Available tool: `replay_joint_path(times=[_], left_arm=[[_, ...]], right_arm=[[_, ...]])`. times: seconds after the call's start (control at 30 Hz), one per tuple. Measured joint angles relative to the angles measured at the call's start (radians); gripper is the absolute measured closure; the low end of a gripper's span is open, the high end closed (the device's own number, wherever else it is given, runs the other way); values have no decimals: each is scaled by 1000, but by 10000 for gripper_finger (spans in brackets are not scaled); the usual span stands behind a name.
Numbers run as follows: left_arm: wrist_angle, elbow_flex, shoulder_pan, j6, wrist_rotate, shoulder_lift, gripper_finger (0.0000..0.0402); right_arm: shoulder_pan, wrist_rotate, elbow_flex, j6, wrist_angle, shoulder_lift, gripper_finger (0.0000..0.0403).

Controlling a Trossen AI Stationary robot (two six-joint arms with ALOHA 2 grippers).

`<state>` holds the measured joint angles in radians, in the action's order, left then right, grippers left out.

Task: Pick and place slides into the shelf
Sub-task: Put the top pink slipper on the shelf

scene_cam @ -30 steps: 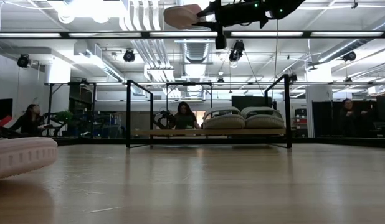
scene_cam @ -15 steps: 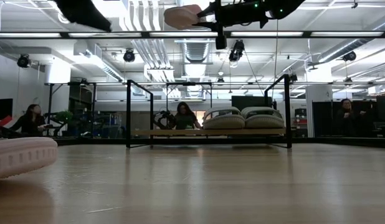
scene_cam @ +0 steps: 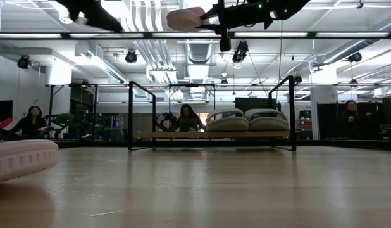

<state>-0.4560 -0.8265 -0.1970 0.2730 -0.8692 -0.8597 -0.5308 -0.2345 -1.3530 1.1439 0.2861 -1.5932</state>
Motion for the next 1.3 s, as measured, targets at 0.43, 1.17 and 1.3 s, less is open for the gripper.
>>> replay_joint_path(times=[0.43, 1.17, 1.3], left_arm=[[451, -2, -62, 451, -353, -316, 187], [973, -14, -31, 889, -550, -579, 187], [983, -14, -24, 888, -550, -566, 187]], right_arm=[[-20, 24, 1, -3, -53, 0, 350], [-2, -1, 9, -1, -104, 0, 350], [23, 22, 28, 0, -104, 0, 350]])
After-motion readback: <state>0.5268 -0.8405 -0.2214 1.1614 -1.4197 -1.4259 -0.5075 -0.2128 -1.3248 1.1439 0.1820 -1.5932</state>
